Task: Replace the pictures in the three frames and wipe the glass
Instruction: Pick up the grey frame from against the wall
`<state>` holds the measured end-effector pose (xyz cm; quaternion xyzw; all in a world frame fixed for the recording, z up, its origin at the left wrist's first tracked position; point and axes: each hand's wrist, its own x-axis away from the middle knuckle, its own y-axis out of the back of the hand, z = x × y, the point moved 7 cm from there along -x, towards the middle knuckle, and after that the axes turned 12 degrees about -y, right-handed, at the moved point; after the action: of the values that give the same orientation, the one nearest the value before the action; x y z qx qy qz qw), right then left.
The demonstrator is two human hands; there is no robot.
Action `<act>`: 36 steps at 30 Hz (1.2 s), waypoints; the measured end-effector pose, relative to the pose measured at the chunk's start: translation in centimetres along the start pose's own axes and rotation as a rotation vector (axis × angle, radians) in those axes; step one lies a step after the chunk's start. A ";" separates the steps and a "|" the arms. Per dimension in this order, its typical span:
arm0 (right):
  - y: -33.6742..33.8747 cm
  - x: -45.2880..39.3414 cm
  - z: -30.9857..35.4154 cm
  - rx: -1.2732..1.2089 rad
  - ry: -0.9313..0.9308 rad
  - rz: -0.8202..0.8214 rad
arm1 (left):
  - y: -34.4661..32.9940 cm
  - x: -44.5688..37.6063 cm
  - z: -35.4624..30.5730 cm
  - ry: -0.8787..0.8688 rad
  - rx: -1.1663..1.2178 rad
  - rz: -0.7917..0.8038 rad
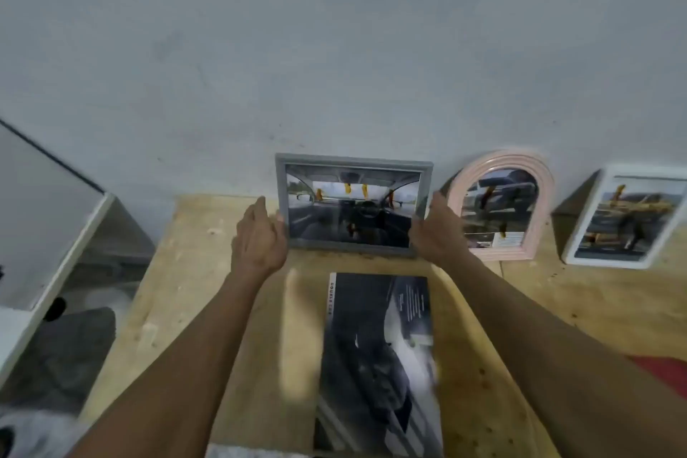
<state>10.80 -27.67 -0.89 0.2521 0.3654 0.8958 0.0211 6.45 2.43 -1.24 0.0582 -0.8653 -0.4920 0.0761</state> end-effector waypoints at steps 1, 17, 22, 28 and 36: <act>-0.6 -1.1 -0.2 -0.020 -0.060 -0.005 | -0.5 -1.2 0.4 -0.003 0.021 0.002; -4.8 -5.8 -1.0 -0.136 -0.269 -0.054 | -4.6 -7.9 5.0 0.103 0.319 -0.169; -3.8 -3.7 0.3 -0.193 -0.055 -0.107 | -1.6 -5.1 5.7 0.107 0.337 -0.347; 1.2 0.4 -1.9 -0.276 0.076 -0.049 | 0.8 0.6 3.3 0.185 0.413 -0.475; 14.1 6.0 -12.6 -0.319 0.244 -0.032 | -4.5 11.8 -7.1 0.328 0.803 -0.531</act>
<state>1.76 -44.76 3.50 0.1291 0.2228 0.9658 0.0305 -3.69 -7.91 -0.68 0.3773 -0.9182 -0.1071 0.0547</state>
